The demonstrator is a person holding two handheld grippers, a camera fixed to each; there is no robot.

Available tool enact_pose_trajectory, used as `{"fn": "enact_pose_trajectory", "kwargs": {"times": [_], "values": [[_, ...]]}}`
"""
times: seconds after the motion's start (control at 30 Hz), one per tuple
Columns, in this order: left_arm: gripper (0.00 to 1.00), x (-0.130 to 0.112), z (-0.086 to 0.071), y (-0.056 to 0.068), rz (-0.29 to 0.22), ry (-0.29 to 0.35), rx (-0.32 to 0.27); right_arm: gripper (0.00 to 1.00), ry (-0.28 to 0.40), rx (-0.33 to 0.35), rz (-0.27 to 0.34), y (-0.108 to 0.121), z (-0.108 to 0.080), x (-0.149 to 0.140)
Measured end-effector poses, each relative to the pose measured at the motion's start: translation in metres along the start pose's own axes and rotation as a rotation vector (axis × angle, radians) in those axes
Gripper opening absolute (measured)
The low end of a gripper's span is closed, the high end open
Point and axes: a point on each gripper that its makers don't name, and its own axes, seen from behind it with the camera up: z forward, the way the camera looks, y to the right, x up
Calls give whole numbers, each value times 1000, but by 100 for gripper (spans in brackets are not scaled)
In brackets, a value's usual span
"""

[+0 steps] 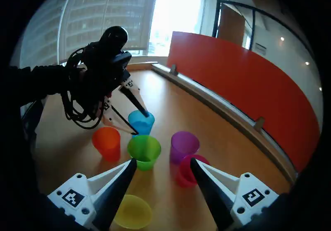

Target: Pour water

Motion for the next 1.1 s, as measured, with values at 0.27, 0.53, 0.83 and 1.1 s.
{"fn": "enact_pose_trajectory", "kwargs": {"times": [0.27, 0.53, 0.83, 1.1], "values": [[87, 9, -10, -5, -2, 27, 19, 100, 6, -2, 3, 1, -1, 1], [87, 27, -31, -8, 3, 72, 44, 100, 14, -9, 10, 1, -6, 5], [88, 53, -59, -10, -8, 136, 74, 100, 25, -19, 5, 0, -12, 12], [87, 78, -82, -11, -28, 206, 98, 100, 33, -28, 0, -2, -18, 18]]}}
